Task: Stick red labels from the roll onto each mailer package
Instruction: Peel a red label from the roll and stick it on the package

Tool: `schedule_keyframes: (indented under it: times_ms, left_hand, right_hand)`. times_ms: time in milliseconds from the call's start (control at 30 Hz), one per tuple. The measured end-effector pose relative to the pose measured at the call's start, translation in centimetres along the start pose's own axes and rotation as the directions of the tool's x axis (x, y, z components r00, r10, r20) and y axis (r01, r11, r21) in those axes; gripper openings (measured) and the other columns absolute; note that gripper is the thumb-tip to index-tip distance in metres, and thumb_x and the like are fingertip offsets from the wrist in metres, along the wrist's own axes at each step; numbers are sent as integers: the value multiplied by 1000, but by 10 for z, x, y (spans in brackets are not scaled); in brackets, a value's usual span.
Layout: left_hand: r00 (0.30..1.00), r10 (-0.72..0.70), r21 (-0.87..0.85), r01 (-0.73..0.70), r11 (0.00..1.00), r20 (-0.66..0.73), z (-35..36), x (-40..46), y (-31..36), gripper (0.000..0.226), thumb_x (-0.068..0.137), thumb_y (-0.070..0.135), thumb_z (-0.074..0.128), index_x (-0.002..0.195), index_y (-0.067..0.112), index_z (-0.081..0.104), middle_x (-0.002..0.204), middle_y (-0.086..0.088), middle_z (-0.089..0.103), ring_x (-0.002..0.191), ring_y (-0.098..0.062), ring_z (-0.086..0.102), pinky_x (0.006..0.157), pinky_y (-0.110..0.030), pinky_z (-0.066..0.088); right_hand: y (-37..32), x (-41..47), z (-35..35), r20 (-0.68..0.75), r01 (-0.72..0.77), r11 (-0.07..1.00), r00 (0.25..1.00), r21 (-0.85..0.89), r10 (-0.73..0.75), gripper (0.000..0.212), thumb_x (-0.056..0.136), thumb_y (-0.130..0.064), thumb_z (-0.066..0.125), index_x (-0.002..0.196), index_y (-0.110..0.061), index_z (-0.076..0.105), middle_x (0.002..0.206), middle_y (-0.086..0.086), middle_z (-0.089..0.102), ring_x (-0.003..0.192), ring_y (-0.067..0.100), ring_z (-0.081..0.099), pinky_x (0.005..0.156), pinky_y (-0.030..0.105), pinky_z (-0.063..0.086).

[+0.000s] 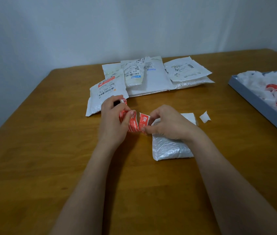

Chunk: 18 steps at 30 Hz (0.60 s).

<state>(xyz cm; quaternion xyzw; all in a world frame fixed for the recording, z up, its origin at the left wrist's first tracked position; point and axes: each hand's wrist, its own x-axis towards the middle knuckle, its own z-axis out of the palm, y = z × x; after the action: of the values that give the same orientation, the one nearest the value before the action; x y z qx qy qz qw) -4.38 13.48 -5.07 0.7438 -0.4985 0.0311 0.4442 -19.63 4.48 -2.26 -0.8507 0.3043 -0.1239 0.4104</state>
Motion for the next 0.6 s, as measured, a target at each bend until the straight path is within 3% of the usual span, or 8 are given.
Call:
schedule_keyframes:
  times_ms: [200,333,467,533,600]
  left_hand:
    - [1000,-11,12,11,1000,-24,3,2,-2,10,90,27,65,93,19,66,133,1,47,124,-4,30,98,-21,26]
    - [999,6,-3,-7,1000,-33,3,3,-4,20,93,31,60,100,14,68,131,-1,48,120,-1,30,93,-10,24]
    - [999,-9,-63,12,998,38,-3,1,-6,8,92,25,63,100,25,62,130,7,43,123,-3,31,100,-24,32]
    - [997,-10,-79,16,997,82,-6,0,-7,15,90,19,65,100,29,58,128,14,38,125,-2,30,105,-33,37]
    - [995,3,-58,2,998,96,-8,0,-8,20,89,16,66,100,30,56,131,12,38,126,-2,28,107,-37,37]
  right_hand:
    - [0,0,-2,15,-21,999,1000,29,21,16,78,-25,79,90,-15,76,91,-4,71,87,8,63,67,23,50]
    - [3,1,-2,-18,5,999,1000,35,-5,9,82,-28,74,81,-19,73,88,-5,71,86,7,65,70,21,50]
    - [8,7,3,-83,43,999,996,-3,-43,12,86,-30,70,81,-19,70,91,-4,69,86,6,64,75,24,54]
    - [9,9,6,-99,62,998,993,-16,-63,12,87,-31,69,82,-20,70,90,-5,69,85,6,64,75,26,55]
    - [9,9,8,-80,70,997,994,-17,-71,14,85,-34,71,80,-22,69,87,-8,68,82,3,63,68,18,52]
